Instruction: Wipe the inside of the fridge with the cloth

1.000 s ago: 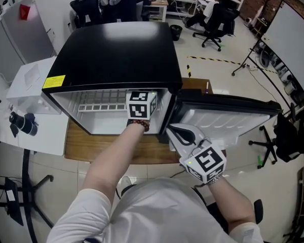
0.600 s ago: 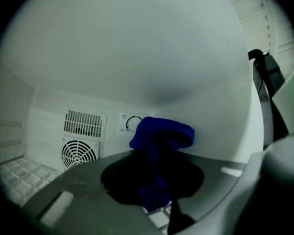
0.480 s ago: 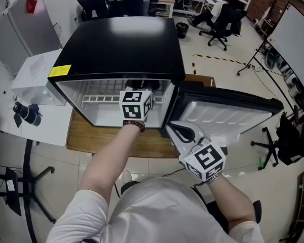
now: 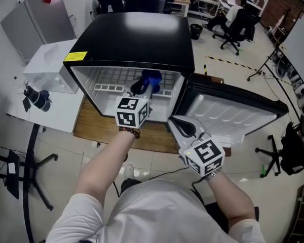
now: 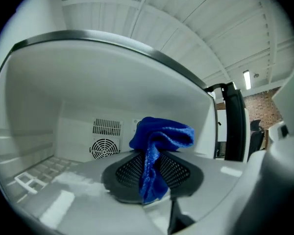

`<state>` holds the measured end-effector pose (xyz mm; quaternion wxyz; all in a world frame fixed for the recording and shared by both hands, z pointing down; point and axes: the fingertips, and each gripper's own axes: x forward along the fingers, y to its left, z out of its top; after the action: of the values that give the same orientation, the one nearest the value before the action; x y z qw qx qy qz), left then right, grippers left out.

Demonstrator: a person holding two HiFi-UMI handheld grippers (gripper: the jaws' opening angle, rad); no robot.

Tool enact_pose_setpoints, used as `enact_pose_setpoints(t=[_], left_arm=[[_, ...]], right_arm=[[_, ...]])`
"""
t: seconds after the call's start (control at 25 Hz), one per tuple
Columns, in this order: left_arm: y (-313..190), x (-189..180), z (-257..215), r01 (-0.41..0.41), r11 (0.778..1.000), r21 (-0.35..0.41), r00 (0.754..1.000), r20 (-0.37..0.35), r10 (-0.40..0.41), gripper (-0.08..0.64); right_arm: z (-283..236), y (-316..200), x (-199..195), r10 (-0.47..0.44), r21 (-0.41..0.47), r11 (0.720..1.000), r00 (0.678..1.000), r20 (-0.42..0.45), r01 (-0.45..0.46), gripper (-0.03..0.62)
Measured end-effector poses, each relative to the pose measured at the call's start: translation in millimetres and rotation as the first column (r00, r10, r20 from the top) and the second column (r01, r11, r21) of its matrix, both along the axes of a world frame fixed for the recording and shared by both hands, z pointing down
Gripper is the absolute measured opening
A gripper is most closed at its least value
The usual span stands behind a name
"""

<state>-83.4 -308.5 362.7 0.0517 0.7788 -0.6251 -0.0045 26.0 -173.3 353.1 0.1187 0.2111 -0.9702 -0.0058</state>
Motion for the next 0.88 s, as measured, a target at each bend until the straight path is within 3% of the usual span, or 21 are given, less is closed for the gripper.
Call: enact_pose_setpoints(t=[0.24, 0.48, 0.68, 0.88], left_arm=[[39.8, -4.3, 0.5, -0.034, 0.999, 0.0, 0.999, 0.012, 0.034, 0.087], [82.2, -4.4, -2.5, -0.154, 0.988, 0.015, 0.988, 0.011, 0.154, 0.089], [117.3, -15.6, -6.0, -0.293, 0.956, 0.034, 0.956, 0.026, 0.292, 0.095], [150.8, -38.4, -8.8, -0.428, 0.903, 0.035, 0.904, 0.007, 0.428, 0.095]], right_arm=[[4.9, 4.9, -14.1, -0.024, -0.018, 1.0, 1.0, 0.014, 0.024, 0.023], [10.0, 9.0, -39.3, -0.038, -0.04, 0.998, 0.999, 0.018, 0.038, 0.068], [14.2, 9.4, -67.0, -0.038, -0.052, 0.998, 0.999, 0.012, 0.039, 0.111], [11.9, 12.5, -102.4, -0.093, -0.044, 0.995, 0.996, 0.015, 0.094, 0.163]])
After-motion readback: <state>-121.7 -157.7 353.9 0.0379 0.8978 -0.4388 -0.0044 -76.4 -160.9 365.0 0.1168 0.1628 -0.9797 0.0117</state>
